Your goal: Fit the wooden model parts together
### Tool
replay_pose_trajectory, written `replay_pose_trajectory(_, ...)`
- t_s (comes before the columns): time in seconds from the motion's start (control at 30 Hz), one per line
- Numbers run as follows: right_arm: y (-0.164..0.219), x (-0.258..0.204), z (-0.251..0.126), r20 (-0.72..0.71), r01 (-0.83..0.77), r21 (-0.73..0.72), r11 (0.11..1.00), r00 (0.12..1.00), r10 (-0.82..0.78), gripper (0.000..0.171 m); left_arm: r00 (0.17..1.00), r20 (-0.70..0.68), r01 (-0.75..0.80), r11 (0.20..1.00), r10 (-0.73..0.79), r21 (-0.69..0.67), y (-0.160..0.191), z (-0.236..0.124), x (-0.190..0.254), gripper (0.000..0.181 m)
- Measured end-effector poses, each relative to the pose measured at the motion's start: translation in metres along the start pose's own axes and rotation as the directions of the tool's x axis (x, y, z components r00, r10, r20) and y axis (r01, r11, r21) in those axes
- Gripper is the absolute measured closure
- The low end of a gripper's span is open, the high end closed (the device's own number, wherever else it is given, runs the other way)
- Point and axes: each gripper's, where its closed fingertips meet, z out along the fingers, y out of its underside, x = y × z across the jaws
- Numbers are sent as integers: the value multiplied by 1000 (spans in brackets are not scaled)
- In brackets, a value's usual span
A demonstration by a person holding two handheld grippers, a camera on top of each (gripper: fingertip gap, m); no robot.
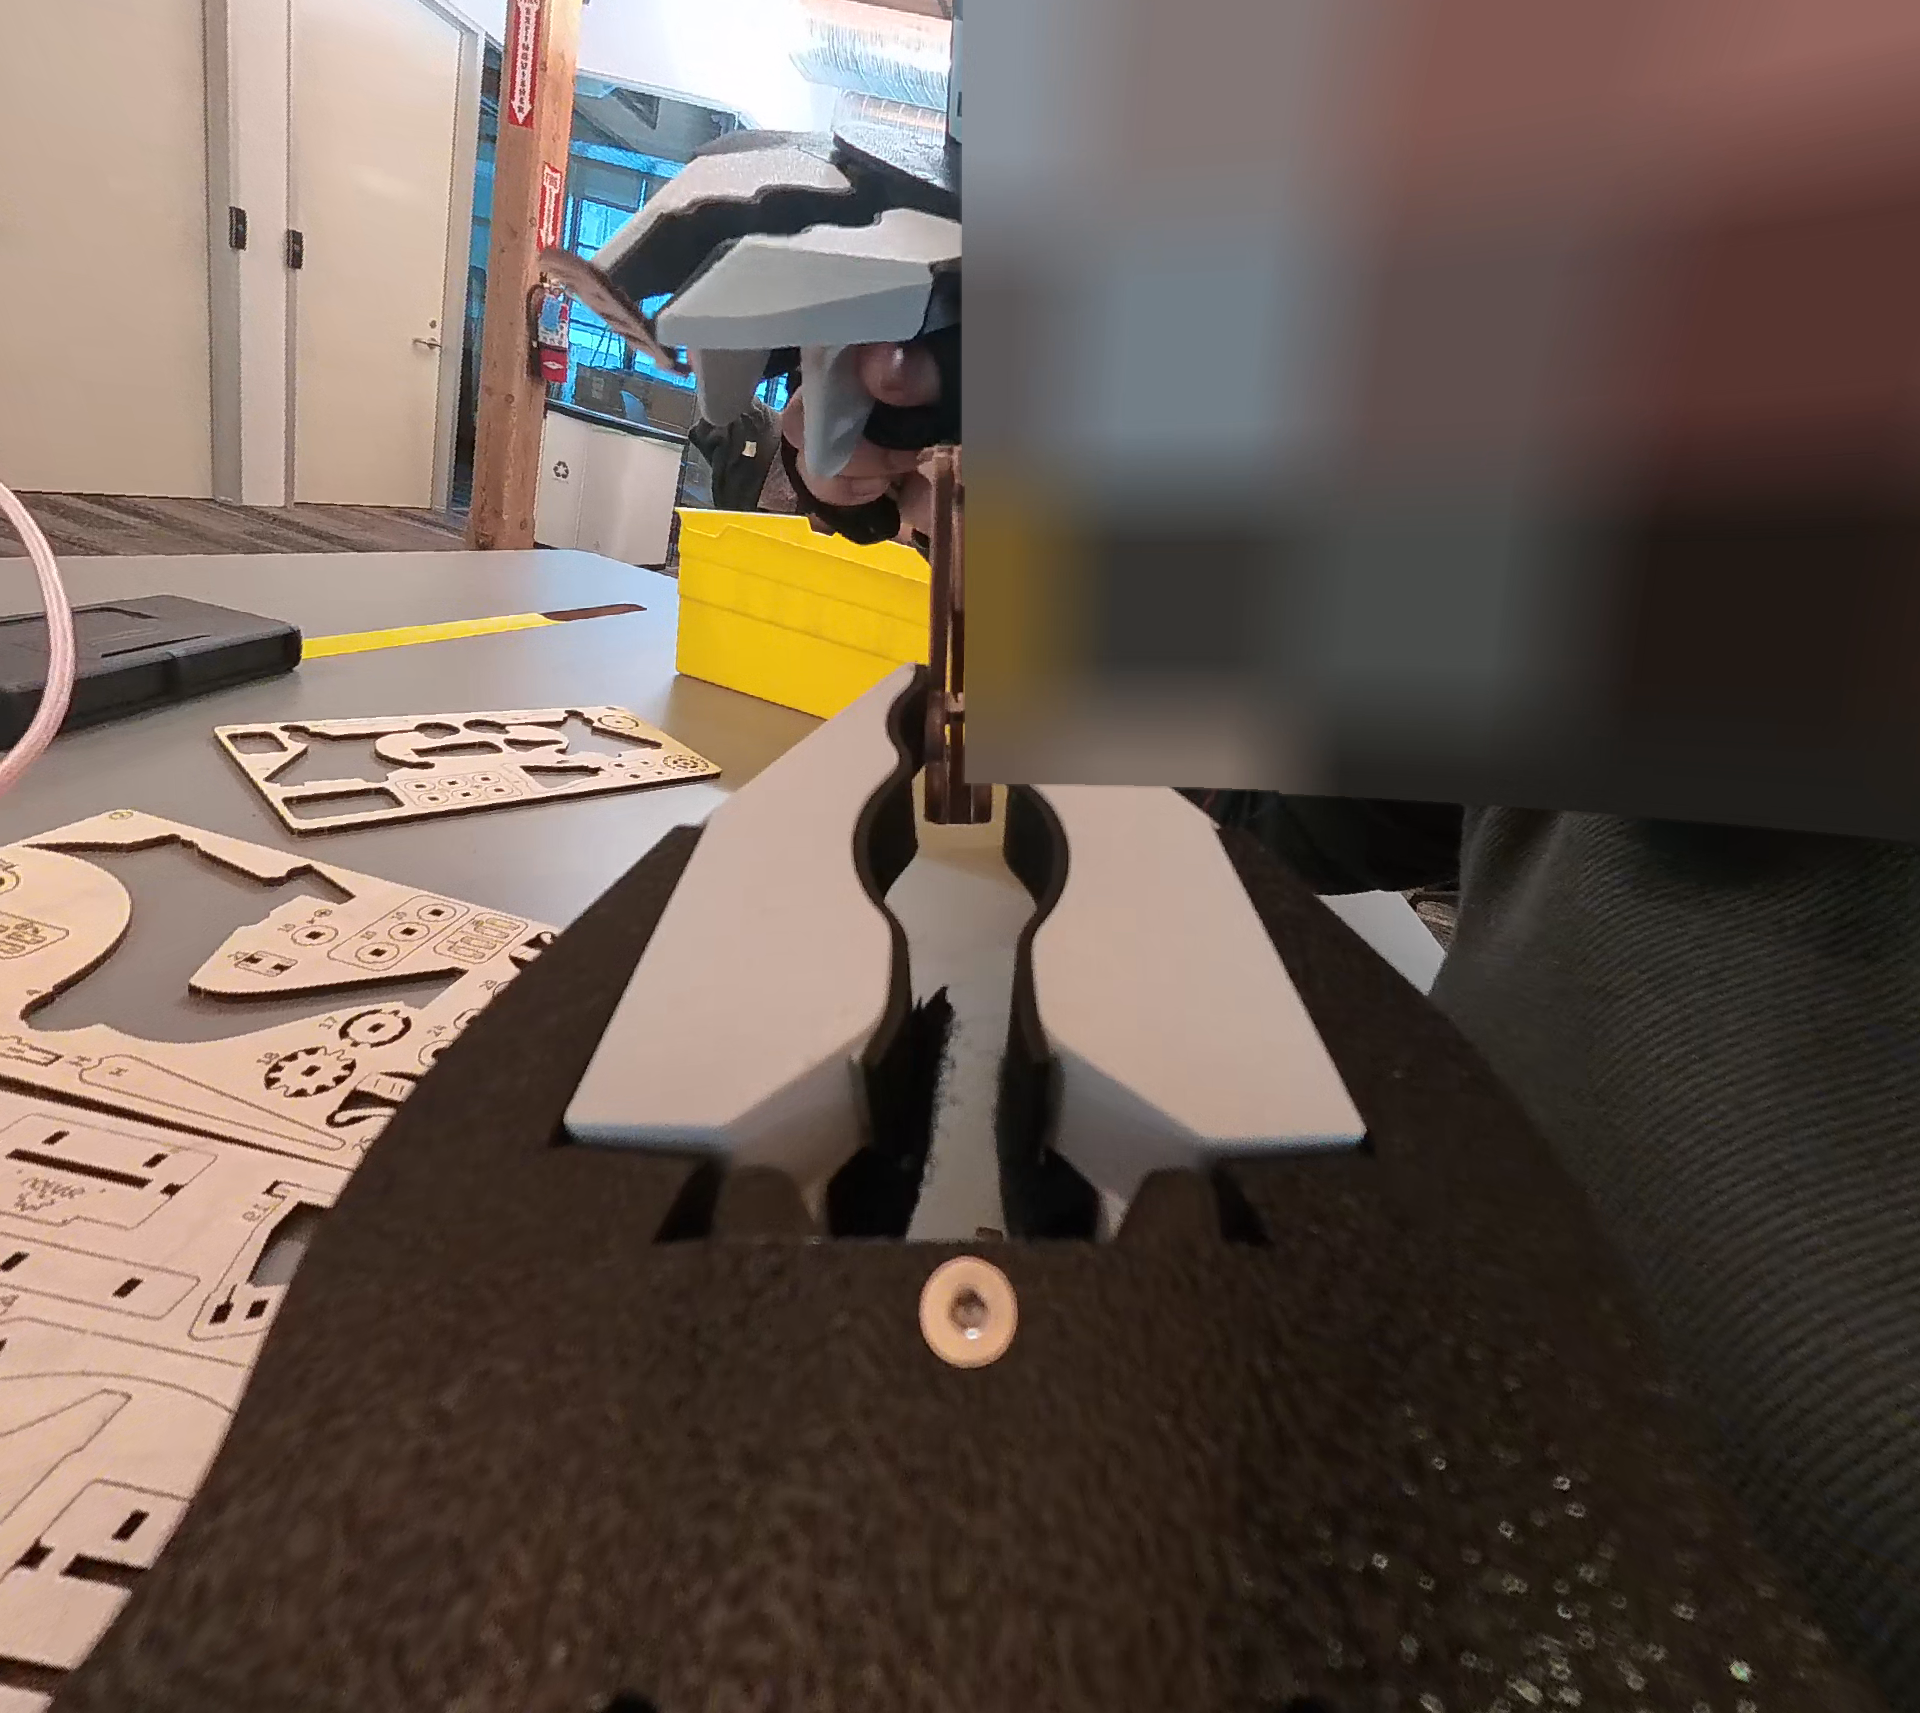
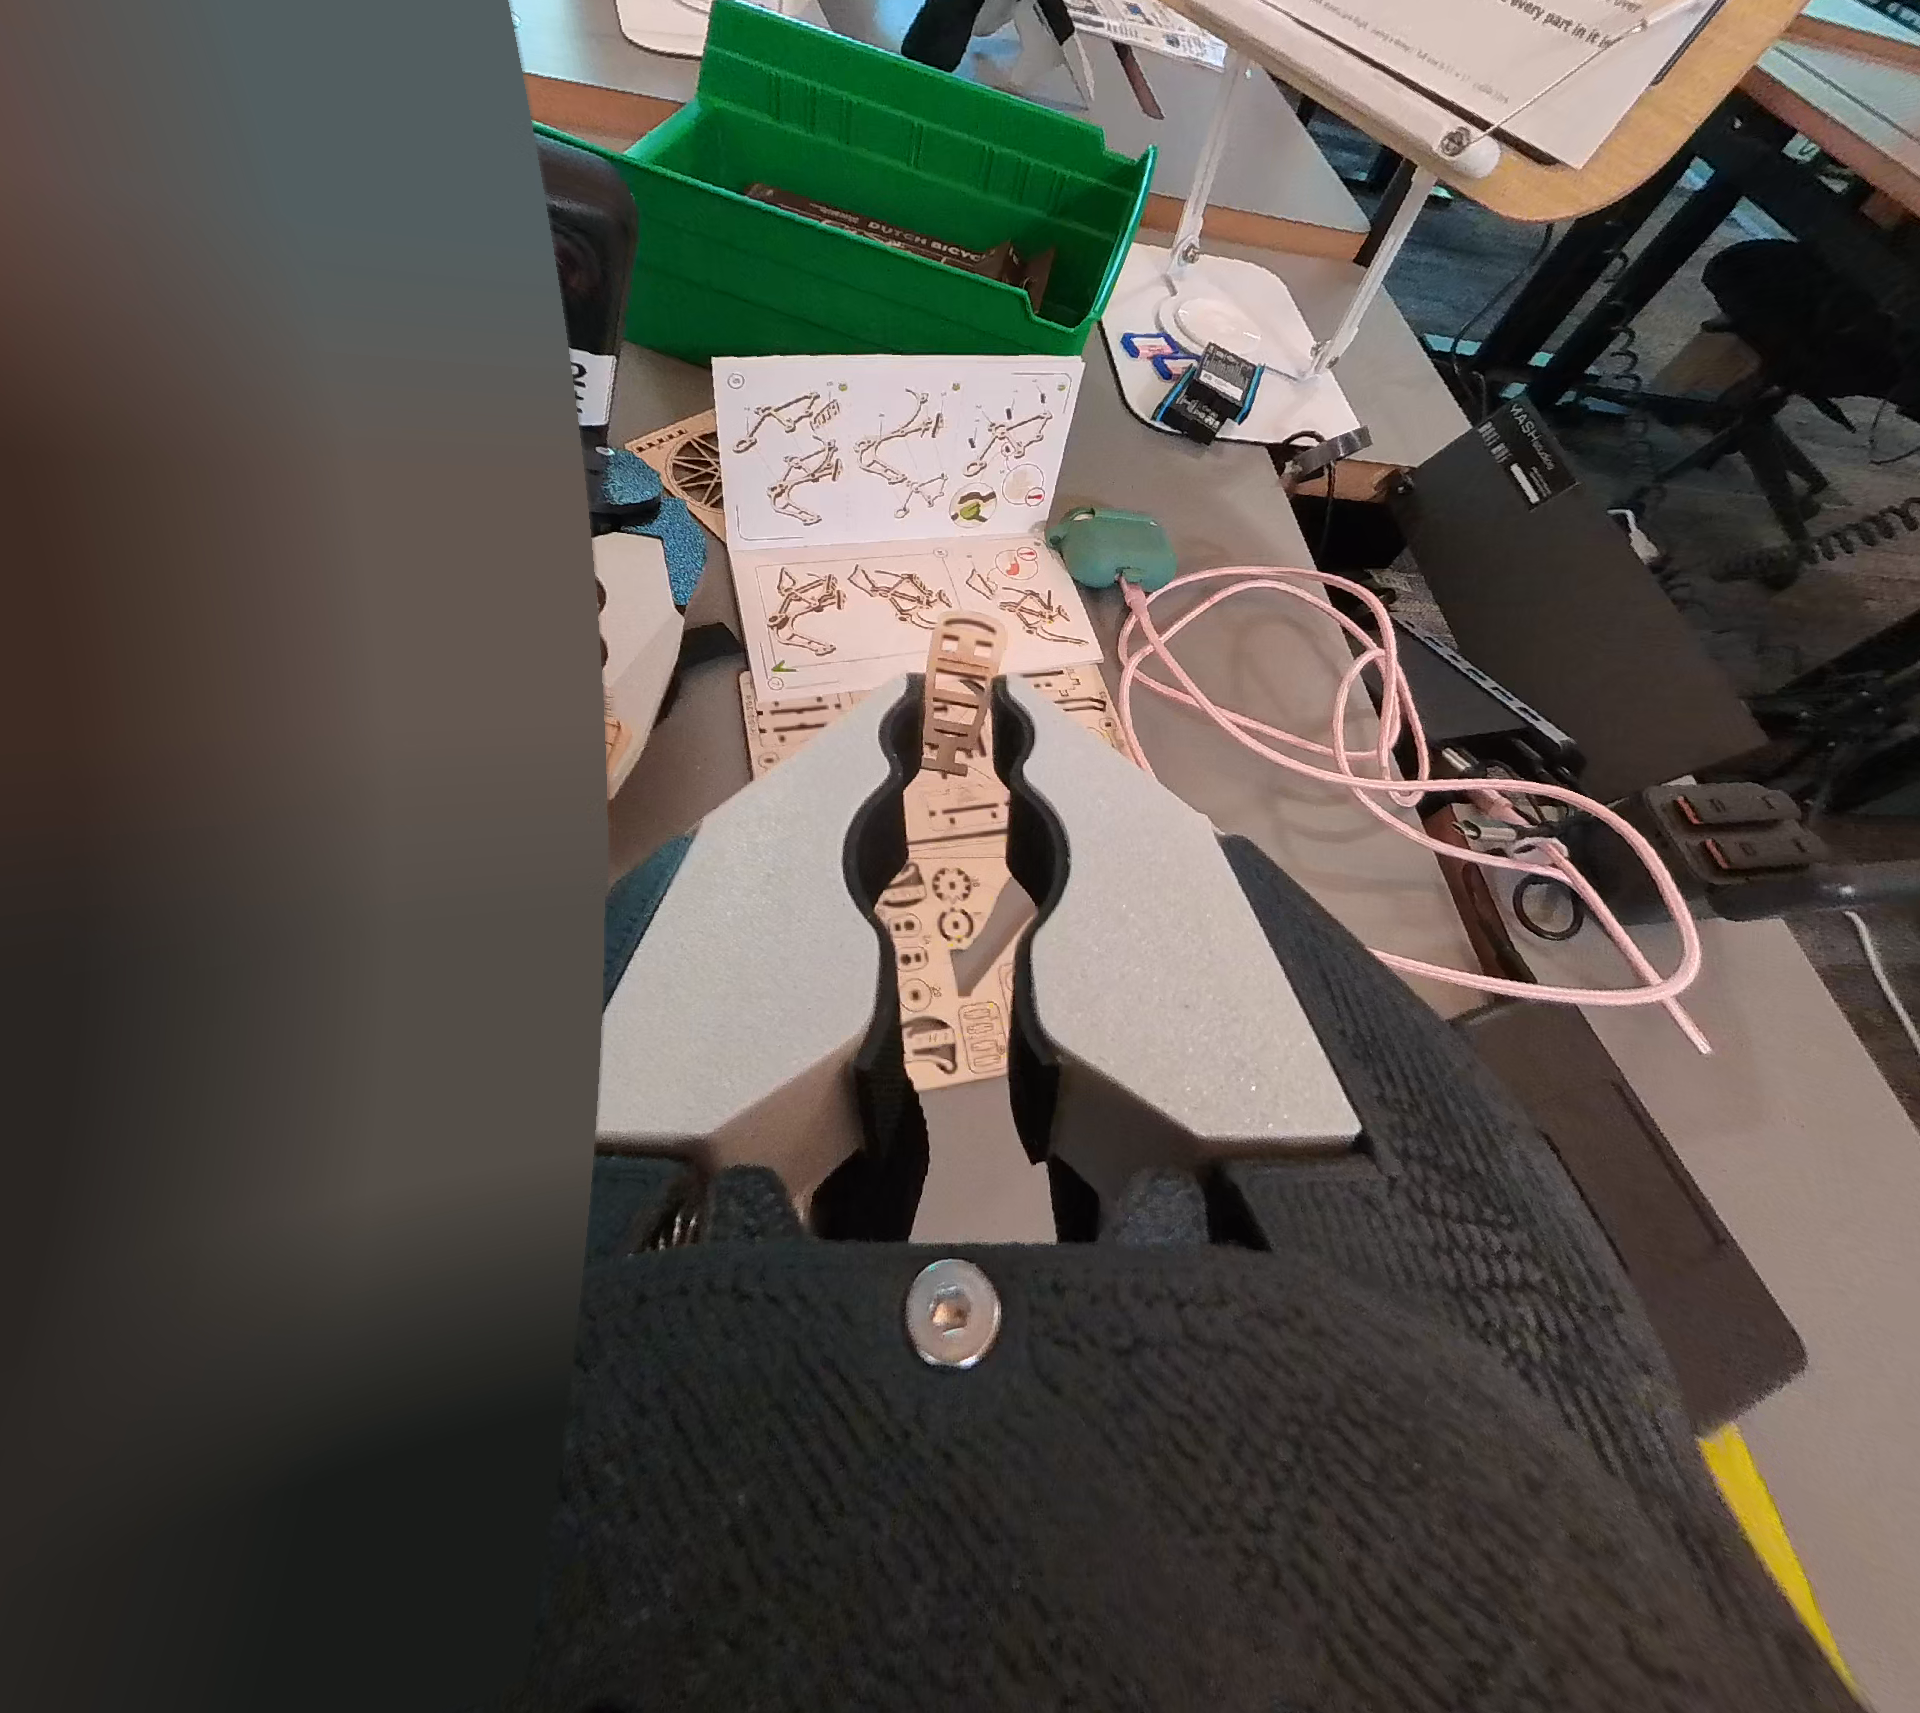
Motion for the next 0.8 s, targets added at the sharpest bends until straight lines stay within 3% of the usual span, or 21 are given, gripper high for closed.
replay_pose_trajectory(0.8,2,-3,5,29,-28,3,1000,999,27,160,1000,12,14,1000,-14,-1,0,0,-2,175)
